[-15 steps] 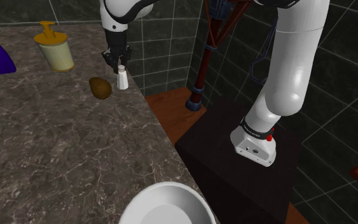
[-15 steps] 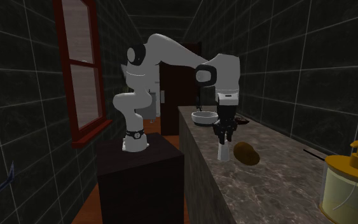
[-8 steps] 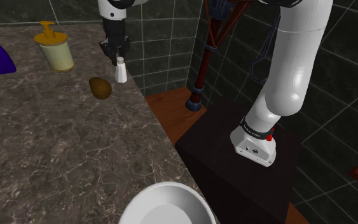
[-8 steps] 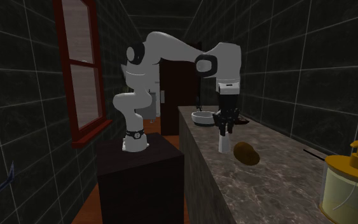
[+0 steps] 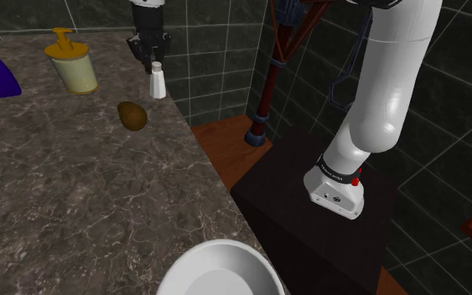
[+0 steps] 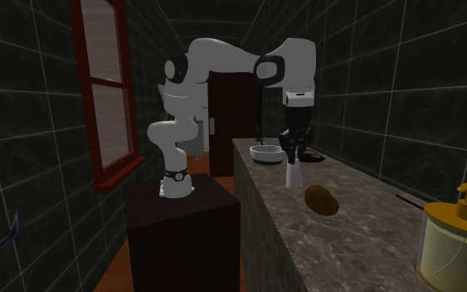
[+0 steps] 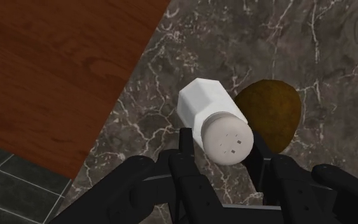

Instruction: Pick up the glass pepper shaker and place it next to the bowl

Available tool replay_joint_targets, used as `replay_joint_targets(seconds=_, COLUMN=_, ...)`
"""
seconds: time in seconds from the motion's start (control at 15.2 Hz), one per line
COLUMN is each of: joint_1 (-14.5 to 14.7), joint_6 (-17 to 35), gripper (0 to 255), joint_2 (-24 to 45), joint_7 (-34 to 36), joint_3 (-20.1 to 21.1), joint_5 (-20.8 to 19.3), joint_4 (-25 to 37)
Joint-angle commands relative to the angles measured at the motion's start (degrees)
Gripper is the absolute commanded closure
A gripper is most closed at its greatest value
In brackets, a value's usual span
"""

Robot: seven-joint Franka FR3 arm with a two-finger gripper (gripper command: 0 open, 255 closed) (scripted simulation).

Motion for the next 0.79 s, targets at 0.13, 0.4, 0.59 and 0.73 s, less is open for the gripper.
replay_joint_targets(seconds=0.13, joint_1=0.1, joint_6=-2.8, gripper=255, joint_2=-0.4, joint_7=0.2, joint_3=0.1, joint_5=0.1, joint_4=2.4)
replay_joint_targets(seconds=0.4, joint_1=0.1, joint_6=-5.8, gripper=255, joint_2=-0.5, joint_7=0.3, joint_3=0.1, joint_5=0.1, joint_4=5.3)
replay_joint_targets(seconds=0.59, joint_1=0.2, joint_6=-8.2, gripper=255, joint_2=-0.4, joint_7=0.4, joint_3=0.2, joint_5=0.0, joint_4=7.8)
replay_joint_targets(seconds=0.73, joint_1=0.3, joint_6=-9.8, gripper=255, joint_2=-0.3, joint_7=0.5, joint_3=0.2, joint_5=0.0, joint_4=9.5)
